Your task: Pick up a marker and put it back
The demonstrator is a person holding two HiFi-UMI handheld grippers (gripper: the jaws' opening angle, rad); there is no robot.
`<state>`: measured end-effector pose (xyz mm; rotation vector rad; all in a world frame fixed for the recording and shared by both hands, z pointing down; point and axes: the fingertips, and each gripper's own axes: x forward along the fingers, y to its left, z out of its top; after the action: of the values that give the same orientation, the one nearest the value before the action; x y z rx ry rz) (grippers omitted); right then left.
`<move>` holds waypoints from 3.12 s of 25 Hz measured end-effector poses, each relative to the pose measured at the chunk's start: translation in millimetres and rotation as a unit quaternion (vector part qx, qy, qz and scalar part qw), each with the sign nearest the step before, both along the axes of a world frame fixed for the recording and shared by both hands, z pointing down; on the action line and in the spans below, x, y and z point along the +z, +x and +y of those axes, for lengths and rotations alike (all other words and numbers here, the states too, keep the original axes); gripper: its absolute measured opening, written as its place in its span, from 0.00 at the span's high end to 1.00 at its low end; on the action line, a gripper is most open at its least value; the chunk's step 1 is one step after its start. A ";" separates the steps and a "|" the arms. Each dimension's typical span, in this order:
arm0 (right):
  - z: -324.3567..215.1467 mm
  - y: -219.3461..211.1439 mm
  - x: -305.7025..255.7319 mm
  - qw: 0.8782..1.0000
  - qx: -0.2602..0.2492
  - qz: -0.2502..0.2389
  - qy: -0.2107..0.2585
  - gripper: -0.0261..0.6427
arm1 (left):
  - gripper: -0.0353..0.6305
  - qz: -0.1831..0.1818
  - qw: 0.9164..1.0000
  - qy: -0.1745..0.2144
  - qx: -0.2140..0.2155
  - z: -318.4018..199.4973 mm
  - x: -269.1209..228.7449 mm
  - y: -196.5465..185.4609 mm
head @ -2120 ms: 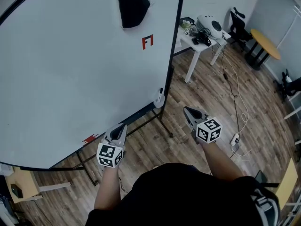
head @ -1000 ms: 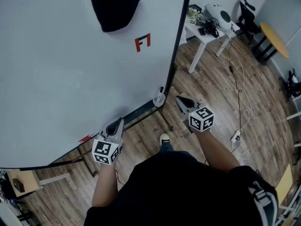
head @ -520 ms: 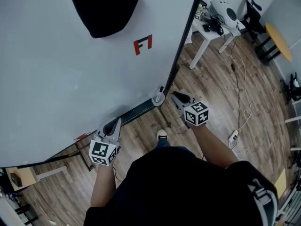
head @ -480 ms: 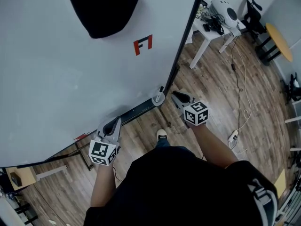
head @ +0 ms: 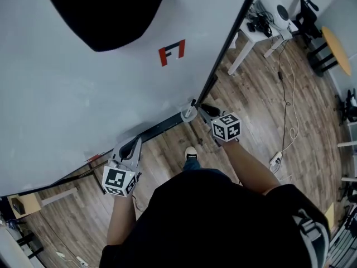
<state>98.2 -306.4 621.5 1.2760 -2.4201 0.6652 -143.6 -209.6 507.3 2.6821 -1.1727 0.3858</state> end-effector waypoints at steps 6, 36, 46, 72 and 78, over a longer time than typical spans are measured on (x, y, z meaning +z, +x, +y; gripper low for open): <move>-11.5 -5.9 23.0 1.000 -0.007 0.003 -0.021 0.87 | 0.93 -0.003 1.000 -0.010 -0.006 -2.9 7.2 -1.3; -37.6 -20.4 65.9 0.997 -0.038 0.013 -0.058 0.86 | 0.93 0.005 0.999 -0.033 -0.030 -7.2 21.7 -0.6; -34.6 -14.1 55.4 0.998 -0.032 0.012 -0.048 0.87 | 0.93 0.009 0.999 -0.028 -0.026 -1.3 20.3 0.8; 8.0 -5.2 -76.6 0.998 -0.010 -0.012 0.066 0.87 | 0.93 0.019 1.000 0.012 0.012 34.5 -4.0 2.6; 28.4 1.7 -100.0 0.996 -0.004 -0.010 0.086 0.87 | 0.93 0.018 0.999 0.025 0.022 44.5 -13.9 4.2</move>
<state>99.9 -278.0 521.5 1.3280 -2.5443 0.4773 -139.4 -165.1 493.3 2.7495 -1.1289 0.3164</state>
